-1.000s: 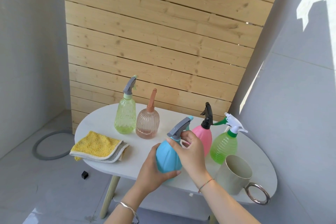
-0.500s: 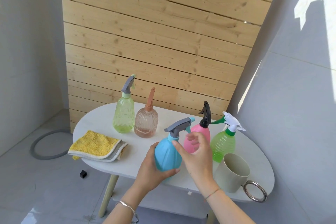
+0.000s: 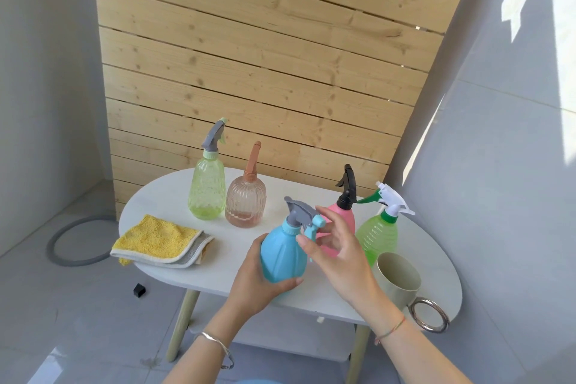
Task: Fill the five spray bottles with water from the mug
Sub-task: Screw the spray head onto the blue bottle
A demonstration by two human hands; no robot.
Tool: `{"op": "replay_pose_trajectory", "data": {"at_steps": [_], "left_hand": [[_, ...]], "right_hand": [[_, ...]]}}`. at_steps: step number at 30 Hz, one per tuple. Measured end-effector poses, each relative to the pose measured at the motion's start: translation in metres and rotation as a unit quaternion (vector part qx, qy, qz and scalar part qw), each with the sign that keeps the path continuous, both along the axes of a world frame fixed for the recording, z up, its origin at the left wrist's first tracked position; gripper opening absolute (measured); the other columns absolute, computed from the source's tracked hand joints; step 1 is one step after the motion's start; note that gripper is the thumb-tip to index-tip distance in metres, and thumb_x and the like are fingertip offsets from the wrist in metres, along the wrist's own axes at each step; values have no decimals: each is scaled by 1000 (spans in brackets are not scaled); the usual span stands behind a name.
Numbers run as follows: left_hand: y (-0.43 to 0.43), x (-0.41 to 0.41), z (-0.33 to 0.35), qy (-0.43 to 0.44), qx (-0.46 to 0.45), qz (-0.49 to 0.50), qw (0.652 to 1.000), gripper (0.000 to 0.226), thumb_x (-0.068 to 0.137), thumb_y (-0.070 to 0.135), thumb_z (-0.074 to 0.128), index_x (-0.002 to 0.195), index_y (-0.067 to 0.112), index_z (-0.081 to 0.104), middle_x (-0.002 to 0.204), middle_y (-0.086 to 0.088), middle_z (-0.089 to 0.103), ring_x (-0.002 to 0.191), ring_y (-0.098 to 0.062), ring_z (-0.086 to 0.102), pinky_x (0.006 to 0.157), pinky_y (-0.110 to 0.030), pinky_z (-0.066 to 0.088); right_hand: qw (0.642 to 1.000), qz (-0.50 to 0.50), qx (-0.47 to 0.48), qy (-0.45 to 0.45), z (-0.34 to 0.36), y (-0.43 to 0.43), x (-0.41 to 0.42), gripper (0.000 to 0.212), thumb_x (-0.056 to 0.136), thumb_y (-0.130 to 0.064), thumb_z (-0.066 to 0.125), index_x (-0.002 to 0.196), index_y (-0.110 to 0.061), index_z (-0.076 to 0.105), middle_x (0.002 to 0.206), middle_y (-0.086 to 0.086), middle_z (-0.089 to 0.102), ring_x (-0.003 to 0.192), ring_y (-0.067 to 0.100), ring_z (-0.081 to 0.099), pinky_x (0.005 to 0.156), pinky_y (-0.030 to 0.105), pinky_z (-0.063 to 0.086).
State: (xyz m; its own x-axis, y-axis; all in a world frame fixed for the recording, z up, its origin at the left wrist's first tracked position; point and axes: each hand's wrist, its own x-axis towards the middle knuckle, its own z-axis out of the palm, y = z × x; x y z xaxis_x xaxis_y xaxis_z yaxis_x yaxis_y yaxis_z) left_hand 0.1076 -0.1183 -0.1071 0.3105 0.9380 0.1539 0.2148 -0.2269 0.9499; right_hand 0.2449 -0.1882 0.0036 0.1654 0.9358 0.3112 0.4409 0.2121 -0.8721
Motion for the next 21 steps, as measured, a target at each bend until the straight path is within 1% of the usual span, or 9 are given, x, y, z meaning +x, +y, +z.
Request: {"op": "replay_pose_trajectory", "data": {"at_steps": [2,4,7,9,11,12,14,17,21], "left_hand": [[0,0,-1,-6,-5,-2,1000,97,53,56,86,133,36,35,124,18,54,113,-1,54,89,-22,49],[0,0,-1,-11,-8,-4,1000,101,49,62,83,134,35,36,125,18,55,114,-2,55,92,-28,50],[0,-1,-1,-5,-7,-5,1000,103,49,64,83,135,35,35,126,18,54,115,-4,54,94,-30,51],[0,-1,-1,1,-7,-5,1000,103,50,62,83,136,36,33,126,20,52,116,-4,53,93,-28,50],[0,-1,0,4,-7,-4,1000,101,54,56,87,137,36,33,126,20,51,116,-4,51,91,-23,47],[0,-1,0,5,-6,-4,1000,99,57,52,88,137,35,33,126,19,50,115,-4,51,89,-21,46],[0,0,-1,6,-6,-3,1000,99,59,48,90,138,34,32,127,18,50,115,-5,51,87,-18,44],[0,0,0,6,-4,0,1000,99,59,49,90,137,36,32,128,18,50,116,-5,51,86,-16,43],[0,0,1,13,-5,3,1000,97,61,44,90,137,35,31,126,16,50,113,-7,51,79,-11,41]], "right_hand": [[999,26,-9,-20,0,-5,-4,54,74,-49,71,121,-40,47,104,-9,63,86,4,62,87,19,47],[997,44,-6,-67,2,-8,-5,55,77,-57,68,123,-43,42,102,-13,64,90,3,62,88,14,44],[990,28,33,-132,5,-8,3,64,75,-69,57,129,-38,43,100,-14,63,95,9,59,87,13,42],[991,19,52,-124,9,-3,11,69,75,-75,52,131,-35,45,109,-11,59,104,10,55,90,14,40],[993,51,42,-99,18,6,18,66,77,-74,51,132,-37,45,129,-15,52,122,1,47,101,12,34],[993,81,15,-82,24,11,20,60,80,-69,53,132,-38,46,137,-19,47,130,-4,39,106,10,29],[987,137,-55,-61,34,21,25,49,87,-54,57,132,-34,51,142,-21,45,135,-9,32,112,13,23],[979,167,-99,-64,38,34,24,44,84,-43,65,124,-25,62,132,-17,57,128,-6,43,112,19,25],[993,83,-37,-74,37,43,5,53,64,-57,71,97,-16,64,103,-5,64,100,-2,55,86,2,32]]}}
